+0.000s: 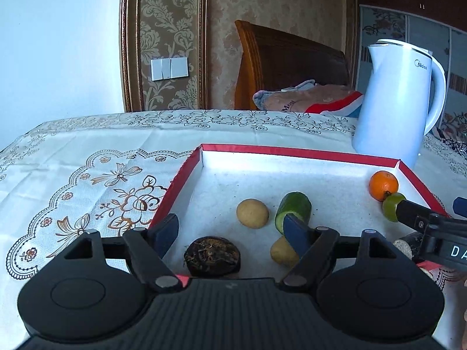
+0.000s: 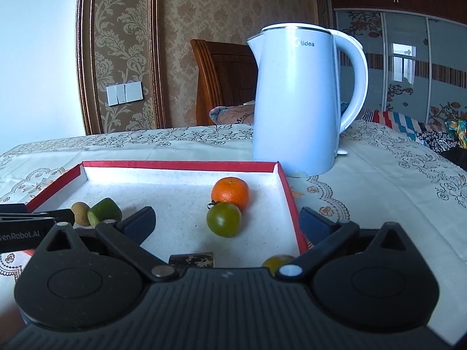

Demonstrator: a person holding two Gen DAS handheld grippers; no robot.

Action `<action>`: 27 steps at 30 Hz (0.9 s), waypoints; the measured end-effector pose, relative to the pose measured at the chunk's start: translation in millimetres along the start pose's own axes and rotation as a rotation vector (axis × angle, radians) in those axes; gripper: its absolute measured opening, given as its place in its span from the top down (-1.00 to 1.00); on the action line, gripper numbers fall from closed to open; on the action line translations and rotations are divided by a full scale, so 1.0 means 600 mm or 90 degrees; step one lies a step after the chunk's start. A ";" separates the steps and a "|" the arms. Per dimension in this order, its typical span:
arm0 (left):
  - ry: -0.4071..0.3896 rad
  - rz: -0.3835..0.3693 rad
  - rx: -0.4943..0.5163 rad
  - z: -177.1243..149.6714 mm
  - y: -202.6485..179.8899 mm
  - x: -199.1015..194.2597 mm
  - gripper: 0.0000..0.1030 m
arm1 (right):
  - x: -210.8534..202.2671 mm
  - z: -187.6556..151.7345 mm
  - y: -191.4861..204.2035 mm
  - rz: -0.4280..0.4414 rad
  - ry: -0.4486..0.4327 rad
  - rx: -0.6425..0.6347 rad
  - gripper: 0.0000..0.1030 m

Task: Organize fruits
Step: 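Withdraw both open tools from the tray toward the remaining produce, then move the left tool around the large orange while the right tool reaches the dark cylindrical chunk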

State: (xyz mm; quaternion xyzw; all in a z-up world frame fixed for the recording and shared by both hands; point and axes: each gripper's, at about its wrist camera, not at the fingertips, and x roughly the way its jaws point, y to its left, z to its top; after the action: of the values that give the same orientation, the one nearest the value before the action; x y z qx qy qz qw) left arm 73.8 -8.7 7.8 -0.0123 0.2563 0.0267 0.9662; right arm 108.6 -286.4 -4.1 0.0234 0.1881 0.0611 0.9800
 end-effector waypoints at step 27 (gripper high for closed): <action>-0.001 -0.046 -0.013 -0.036 0.021 -0.071 -0.53 | -0.072 -0.025 -0.037 0.047 -0.006 0.069 -1.00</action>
State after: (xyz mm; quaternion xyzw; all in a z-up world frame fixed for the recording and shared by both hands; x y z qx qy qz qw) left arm 25.6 1.4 9.8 -0.0312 0.2550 -0.0053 0.9664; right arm 65.8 -313.8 -4.1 0.0837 0.1858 0.0865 0.9752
